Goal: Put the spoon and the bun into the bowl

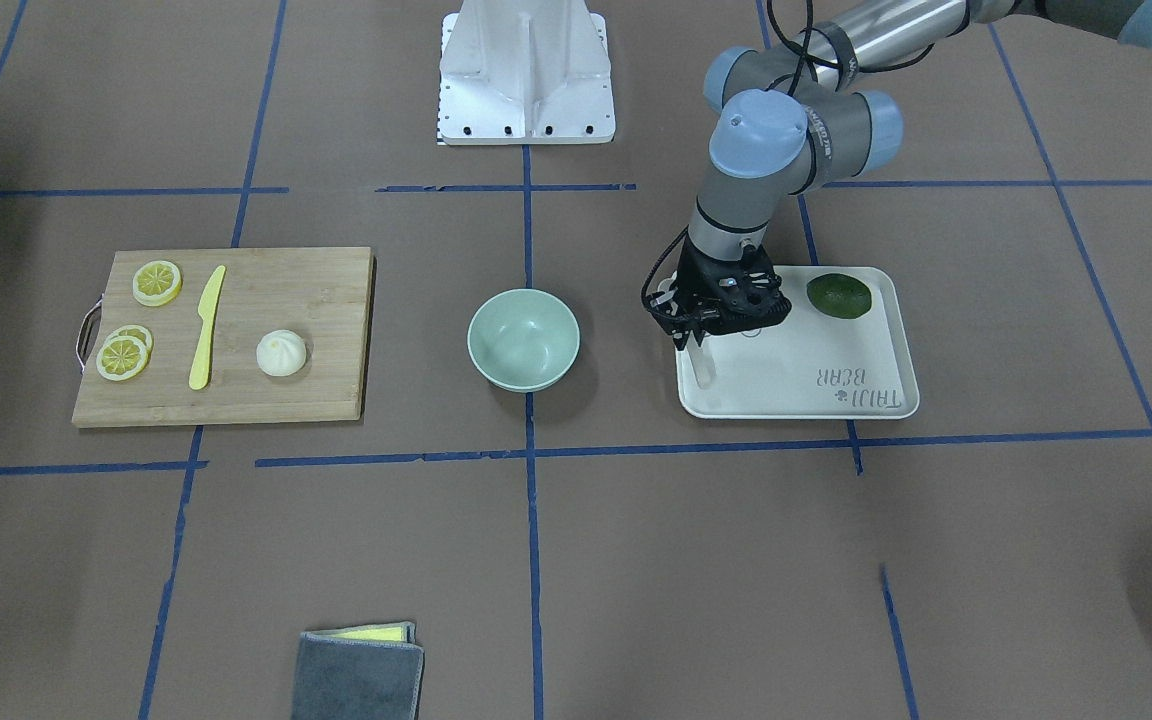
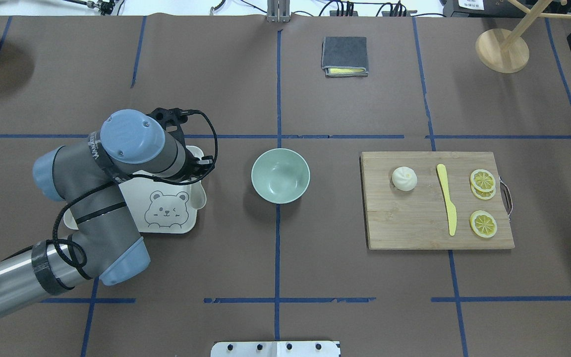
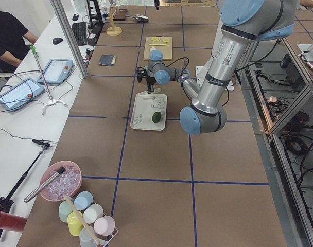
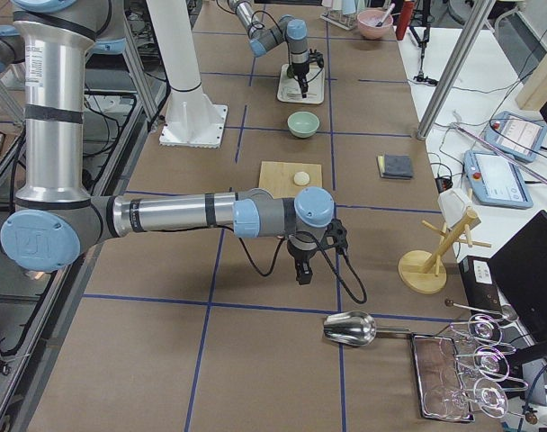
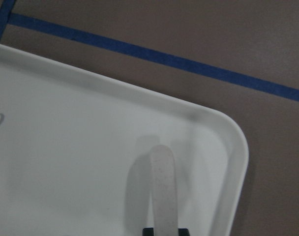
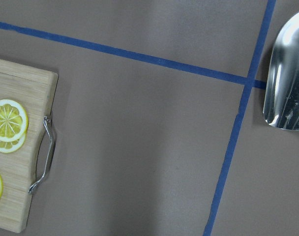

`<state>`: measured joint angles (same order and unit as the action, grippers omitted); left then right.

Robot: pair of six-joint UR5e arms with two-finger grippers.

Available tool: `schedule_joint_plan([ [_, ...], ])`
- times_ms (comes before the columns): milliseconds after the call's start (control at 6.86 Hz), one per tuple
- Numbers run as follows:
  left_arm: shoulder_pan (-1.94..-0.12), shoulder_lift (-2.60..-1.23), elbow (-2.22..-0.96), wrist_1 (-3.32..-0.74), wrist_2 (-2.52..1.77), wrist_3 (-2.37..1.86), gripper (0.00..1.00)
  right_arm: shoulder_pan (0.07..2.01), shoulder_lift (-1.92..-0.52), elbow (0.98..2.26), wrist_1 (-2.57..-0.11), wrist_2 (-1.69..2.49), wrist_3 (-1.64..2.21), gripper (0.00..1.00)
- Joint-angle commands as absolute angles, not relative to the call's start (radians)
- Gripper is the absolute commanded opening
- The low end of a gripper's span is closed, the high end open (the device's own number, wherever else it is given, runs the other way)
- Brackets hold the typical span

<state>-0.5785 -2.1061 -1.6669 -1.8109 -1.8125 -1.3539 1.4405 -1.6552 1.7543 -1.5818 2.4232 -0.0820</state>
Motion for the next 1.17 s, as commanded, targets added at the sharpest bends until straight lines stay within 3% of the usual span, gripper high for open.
schedule_joint_plan([
  [0, -0.571, -2.253, -1.652, -1.804, -1.806, -1.182, 0.0, 1.439, -1.655, 1.755, -1.572, 2.425, -0.083, 1.0],
  [438, -0.481, -2.445, -1.501, -1.818, -1.596, -1.131, 0.0, 1.411, -1.652, 1.756, -1.572, 2.437, -0.083, 1.0],
  [875, -0.471, -2.436, -1.457, -1.867, -1.563, -1.089, 0.0, 1.404, -1.649, 1.756, -1.552, 2.496, -0.08, 1.0],
  [1021, -0.471, -2.422, -1.463, -1.867, -1.563, -1.094, 0.09, 1.384, -1.641, 1.755, -1.552, 2.494, -0.08, 1.0],
])
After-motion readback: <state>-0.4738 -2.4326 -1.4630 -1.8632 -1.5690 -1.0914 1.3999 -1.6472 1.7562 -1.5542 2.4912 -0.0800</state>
